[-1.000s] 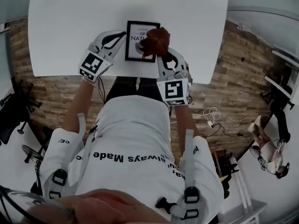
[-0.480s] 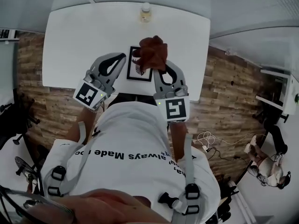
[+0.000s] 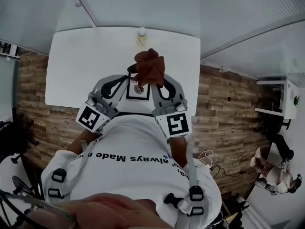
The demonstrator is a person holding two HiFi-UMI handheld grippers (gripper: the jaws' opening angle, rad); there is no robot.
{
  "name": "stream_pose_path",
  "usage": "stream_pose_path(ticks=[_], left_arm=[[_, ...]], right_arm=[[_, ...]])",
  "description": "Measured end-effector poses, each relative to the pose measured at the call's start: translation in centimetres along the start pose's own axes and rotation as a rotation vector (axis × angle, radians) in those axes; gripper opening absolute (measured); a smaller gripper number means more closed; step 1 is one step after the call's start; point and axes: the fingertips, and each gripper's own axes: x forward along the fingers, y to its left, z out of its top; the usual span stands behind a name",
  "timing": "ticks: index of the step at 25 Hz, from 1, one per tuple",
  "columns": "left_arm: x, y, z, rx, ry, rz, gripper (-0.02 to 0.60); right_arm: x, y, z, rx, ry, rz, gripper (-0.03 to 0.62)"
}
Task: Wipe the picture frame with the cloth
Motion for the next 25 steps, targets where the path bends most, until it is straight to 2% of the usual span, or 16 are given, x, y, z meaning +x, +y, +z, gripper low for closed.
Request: stream_pose_path(ticks=[5, 9, 12, 15, 25], left_arm=[[-0.3, -0.8, 1.3, -0.018, 0.0, -0.007, 0.003], [-0.7, 0.0, 2.7, 0.02, -0.082, -0.005, 0.003], [-0.2, 0.3, 2.6, 0.005, -0.036, 0.0, 0.003], [-0.1, 0.2, 2.5, 0.023, -0.043, -0.011, 0.003], [-0.1, -0.9, 3.2, -0.008, -0.045, -0.029, 0.003]], right_arm=[[-0.5, 0.9, 1.2, 0.031, -0.028, 0.005, 0.015], [-0.7, 1.9, 2.0, 0.04, -0.045, 0.017, 0.015], [-0.9, 1.8, 2.3, 0.04, -0.049, 0.01, 0.015], [-1.2, 1.6, 2.7, 0.035, -0.056, 0.001, 0.015], [-1.4, 2.1, 2.8, 0.031, -0.043, 0.011, 0.015]])
